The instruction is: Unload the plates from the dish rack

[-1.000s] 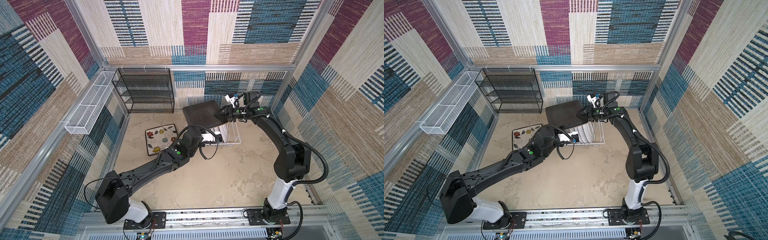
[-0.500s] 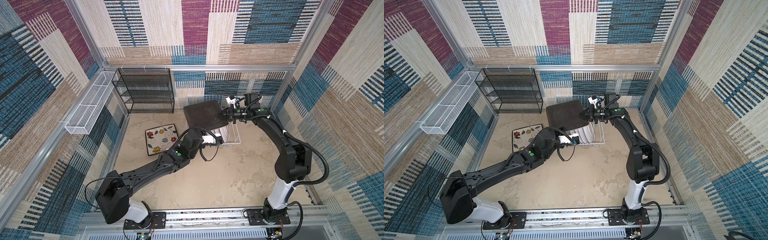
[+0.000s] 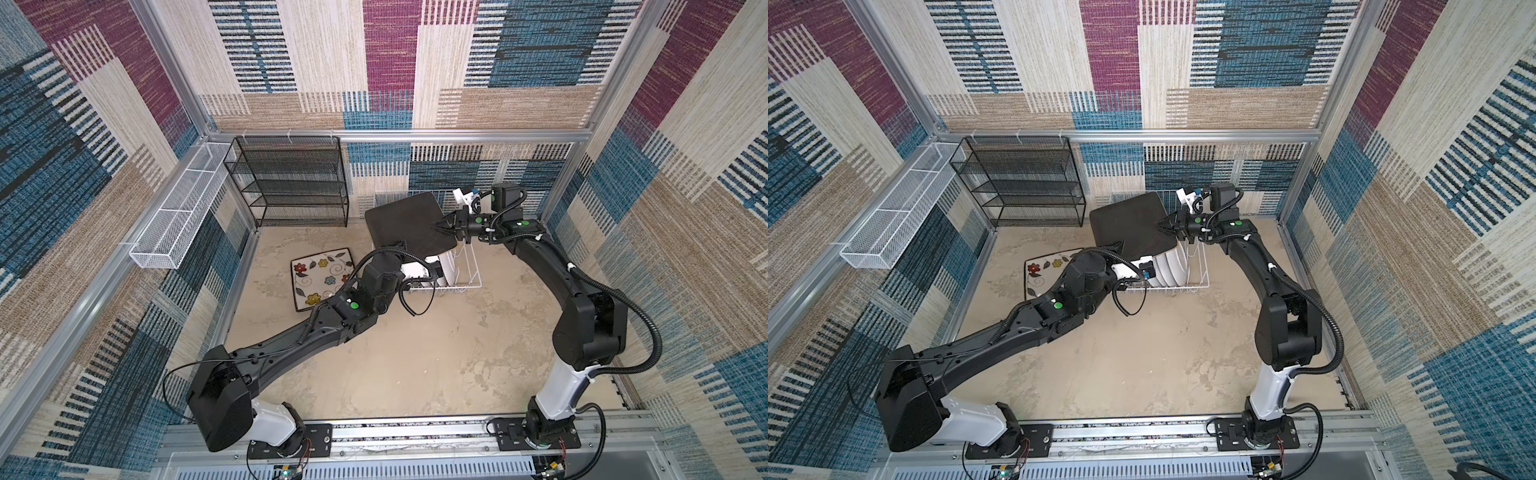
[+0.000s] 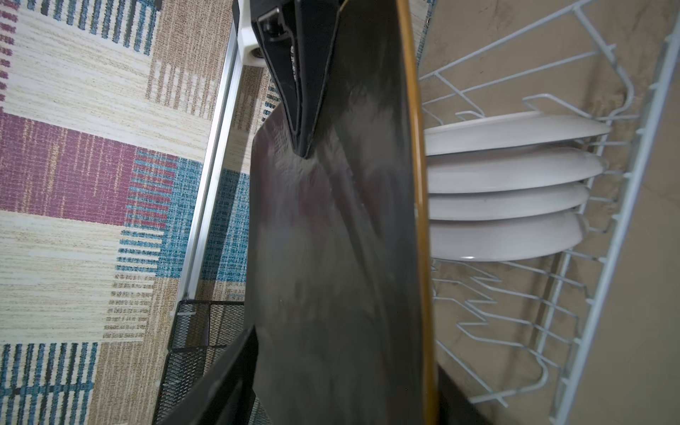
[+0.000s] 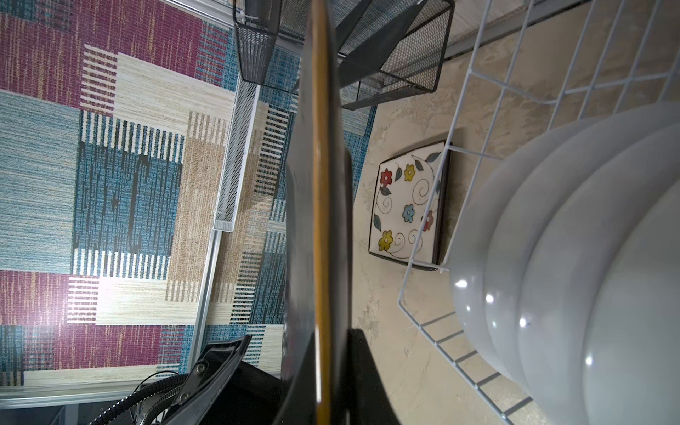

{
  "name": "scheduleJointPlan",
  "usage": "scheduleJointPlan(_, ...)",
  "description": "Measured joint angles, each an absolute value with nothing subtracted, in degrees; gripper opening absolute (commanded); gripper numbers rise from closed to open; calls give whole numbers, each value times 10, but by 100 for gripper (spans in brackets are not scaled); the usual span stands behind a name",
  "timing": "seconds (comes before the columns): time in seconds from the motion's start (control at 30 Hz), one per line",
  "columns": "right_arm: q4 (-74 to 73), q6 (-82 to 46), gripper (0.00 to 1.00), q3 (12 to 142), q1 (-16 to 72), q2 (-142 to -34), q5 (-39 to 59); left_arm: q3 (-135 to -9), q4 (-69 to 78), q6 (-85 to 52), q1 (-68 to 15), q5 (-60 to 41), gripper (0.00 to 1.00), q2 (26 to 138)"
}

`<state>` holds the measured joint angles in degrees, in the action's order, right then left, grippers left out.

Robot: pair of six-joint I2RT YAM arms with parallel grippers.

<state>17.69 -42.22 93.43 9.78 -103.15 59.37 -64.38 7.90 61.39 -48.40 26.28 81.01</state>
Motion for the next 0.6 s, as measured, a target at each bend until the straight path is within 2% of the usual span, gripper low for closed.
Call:
scheduleJointPlan(0.2, 126, -452, 0, 910, 71, -1015, 543, -651, 32, 529, -483, 266, 72, 780)
scheduleJointPlan(0.23, 118, -458, 0, 904, 67, -1011, 535, -656, 21, 508, -481, 265, 76, 774)
scheduleJointPlan(0.3, 109, -467, 0, 896, 60, -1004, 519, -666, 5, 470, -476, 261, 78, 764)
scheduleJointPlan(0.37, 101, -471, 0, 893, 59, -1001, 504, -675, -12, 423, -464, 249, 87, 753)
scheduleJointPlan(0.5, 96, -474, 0, 891, 58, -993, 491, -703, -46, 298, -413, 202, 89, 729)
scheduleJointPlan(0.6, 92, -474, 0, 891, 58, -988, 489, -725, -63, 182, -344, 147, 91, 715)
